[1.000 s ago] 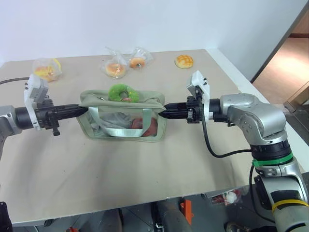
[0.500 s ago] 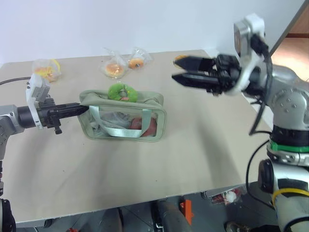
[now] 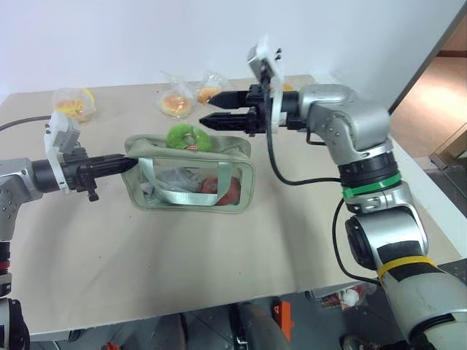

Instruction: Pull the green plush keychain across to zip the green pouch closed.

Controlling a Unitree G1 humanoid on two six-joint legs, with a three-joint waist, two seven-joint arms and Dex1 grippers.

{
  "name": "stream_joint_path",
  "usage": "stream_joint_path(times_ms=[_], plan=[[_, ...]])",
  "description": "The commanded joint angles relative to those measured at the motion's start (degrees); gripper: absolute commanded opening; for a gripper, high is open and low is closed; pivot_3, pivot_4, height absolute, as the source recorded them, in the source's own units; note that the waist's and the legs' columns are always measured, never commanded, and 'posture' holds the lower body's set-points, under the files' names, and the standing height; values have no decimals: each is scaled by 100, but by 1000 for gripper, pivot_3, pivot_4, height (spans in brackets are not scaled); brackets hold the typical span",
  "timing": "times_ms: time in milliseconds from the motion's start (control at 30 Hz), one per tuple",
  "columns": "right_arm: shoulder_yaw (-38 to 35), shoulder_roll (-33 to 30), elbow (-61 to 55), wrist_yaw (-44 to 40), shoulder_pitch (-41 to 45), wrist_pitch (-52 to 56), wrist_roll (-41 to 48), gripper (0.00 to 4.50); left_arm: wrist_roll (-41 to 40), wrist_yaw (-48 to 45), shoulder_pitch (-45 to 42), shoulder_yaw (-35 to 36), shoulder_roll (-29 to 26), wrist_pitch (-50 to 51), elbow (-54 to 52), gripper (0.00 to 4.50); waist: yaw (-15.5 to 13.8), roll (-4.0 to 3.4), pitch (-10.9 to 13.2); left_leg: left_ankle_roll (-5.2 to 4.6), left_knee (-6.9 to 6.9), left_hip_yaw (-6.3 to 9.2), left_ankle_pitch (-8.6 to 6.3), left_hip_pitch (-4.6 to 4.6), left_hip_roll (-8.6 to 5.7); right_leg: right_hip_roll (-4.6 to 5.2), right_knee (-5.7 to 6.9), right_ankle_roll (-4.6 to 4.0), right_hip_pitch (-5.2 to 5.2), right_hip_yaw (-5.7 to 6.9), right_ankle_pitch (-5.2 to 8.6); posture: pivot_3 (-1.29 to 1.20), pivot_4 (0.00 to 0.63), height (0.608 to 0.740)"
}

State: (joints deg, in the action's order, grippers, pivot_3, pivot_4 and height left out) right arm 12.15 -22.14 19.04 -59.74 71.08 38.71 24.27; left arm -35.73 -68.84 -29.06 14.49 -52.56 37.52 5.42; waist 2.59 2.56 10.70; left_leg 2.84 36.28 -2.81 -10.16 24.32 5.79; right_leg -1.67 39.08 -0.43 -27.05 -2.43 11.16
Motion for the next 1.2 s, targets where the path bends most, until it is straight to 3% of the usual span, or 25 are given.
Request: stream_joint_path(times_ms=[33, 433, 967, 1067, 1200], plan=[[120, 106, 86, -250, 211, -236, -224, 3030, -110, 90, 133, 154, 9, 24, -239, 0, 1, 0, 0, 0, 0, 0, 0, 0, 0, 0, 0, 0, 0, 0, 0, 0, 150, 740], [237, 512, 670, -465, 353, -370, -681, 3030, -283, 296, 418, 288, 38, 71, -464, 0, 8, 0, 0, 0, 0, -1, 0, -2, 0, -1, 3, 0, -1, -2, -1, 0, 150, 740], [-24, 447, 693, -684, 519, -372, -690, 3030, -261, 331, 331, 145, 86, -2, -261, 0, 5, 0, 0, 0, -3, -2, 0, -3, -1, 0, 2, 0, -1, -3, -1, 0, 150, 740], [-66, 482, 665, -688, 495, -326, -676, 2242, -245, 324, 288, 110, 89, -12, -218, 0, 6, 0, 0, 0, -3, -2, 0, -3, -1, 0, 2, 0, -1, -4, -1, 0, 150, 740], [-84, 518, 662, -645, 447, -289, -678, 801, -248, 320, 257, 88, 82, -1, -208, 0, 6, 0, 0, 0, -3, -1, 0, -4, -1, -1, 2, 1, -1, -3, -1, 0, 150, 740]])
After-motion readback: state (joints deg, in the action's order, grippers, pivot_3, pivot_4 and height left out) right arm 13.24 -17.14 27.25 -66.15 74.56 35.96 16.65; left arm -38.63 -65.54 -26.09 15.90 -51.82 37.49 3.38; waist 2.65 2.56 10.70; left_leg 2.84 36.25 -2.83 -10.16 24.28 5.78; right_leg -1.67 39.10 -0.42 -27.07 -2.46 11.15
